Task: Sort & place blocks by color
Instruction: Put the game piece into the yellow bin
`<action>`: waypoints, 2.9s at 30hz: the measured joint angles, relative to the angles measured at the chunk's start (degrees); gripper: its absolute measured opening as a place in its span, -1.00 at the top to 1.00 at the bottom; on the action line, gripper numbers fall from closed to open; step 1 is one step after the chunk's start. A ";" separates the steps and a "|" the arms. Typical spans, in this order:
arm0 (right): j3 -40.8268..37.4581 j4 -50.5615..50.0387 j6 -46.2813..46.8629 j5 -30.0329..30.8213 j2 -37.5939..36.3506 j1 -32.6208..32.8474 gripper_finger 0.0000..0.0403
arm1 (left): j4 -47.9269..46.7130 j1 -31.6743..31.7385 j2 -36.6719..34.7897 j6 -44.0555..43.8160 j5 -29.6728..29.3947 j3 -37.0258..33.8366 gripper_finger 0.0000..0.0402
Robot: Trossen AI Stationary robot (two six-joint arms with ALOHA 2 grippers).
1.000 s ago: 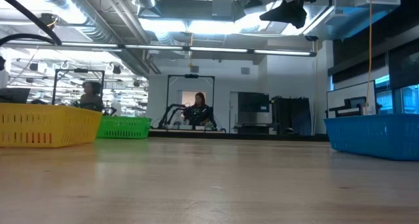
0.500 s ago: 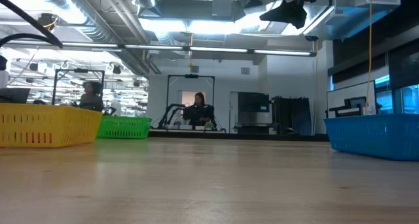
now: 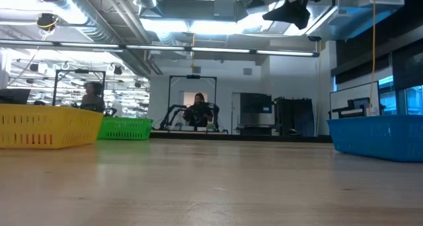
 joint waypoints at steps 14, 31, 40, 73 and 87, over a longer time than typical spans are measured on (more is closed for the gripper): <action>0.00 6.88 -2.91 -2.11 0.00 0.00 -0.91 | 29.90 39.12 0.51 36.34 12.28 2.90 0.36; 0.00 12.48 -8.90 -2.05 0.00 -0.02 -0.91 | 58.78 38.39 0.48 33.36 9.41 -10.08 0.36; 0.00 12.39 -9.01 -2.05 0.00 -0.02 -0.91 | 58.54 38.05 0.45 33.75 9.21 -9.75 0.36; 0.00 11.81 -6.54 -1.91 0.00 -0.02 -0.83 | 57.46 38.05 0.44 33.82 10.71 -9.67 0.36; -5.69 -3.68 -4.80 3.51 -9.32 0.00 0.94 | 48.14 38.09 -5.60 33.84 10.84 -9.58 0.36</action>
